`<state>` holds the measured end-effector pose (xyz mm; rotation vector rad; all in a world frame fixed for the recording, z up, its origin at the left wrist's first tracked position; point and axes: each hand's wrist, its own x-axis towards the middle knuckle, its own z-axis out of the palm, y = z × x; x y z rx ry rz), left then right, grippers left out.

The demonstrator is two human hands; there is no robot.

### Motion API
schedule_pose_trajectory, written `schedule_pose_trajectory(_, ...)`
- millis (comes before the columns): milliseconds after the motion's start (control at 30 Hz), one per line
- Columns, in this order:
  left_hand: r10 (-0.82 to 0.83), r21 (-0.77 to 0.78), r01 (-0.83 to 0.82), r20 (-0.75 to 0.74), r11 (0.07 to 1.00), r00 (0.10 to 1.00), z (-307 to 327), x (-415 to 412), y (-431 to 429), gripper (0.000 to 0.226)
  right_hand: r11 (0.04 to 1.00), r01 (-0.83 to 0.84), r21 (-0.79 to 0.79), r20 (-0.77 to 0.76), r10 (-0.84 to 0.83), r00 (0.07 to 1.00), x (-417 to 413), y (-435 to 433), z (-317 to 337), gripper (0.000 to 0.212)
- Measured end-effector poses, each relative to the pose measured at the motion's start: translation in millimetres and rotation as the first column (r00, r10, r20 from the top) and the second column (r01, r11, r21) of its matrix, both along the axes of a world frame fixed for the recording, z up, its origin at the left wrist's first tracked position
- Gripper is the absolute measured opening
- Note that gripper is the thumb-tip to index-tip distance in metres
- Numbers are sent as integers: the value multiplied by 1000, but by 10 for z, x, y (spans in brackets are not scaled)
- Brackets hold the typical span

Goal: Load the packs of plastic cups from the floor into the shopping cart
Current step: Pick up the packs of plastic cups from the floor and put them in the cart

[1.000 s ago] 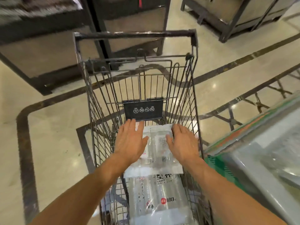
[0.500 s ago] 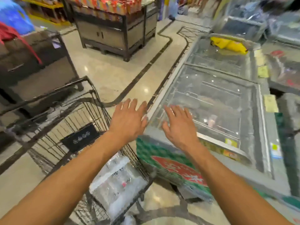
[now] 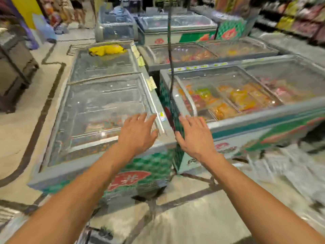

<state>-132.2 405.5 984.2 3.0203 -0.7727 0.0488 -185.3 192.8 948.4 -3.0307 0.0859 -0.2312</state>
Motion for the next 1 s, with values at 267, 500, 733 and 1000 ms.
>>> schedule_pose_trajectory(267,-327,47,327,-9,944,945,-362,-201,-2342,72,938,345,43,-47,-343,938,-972,-2179,-188,74)
schedule_pose_trajectory(500,-513,57,511,23,858,858,-608,-74,-4315,71,820,571,41,-17,-571,821,-1376,-3809,-386,59)
schedule_pose_trajectory(733,-579,48,579,163,814,799,-627,401,-5844,70,770,637,-34,87,-633,769,-1053,-5139,-336,66)
schedule_pose_trajectory(1000,-599,59,598,141,800,788,-763,876,-7015,67,791,609,-61,88,-604,792,-551,-6300,-553,64)
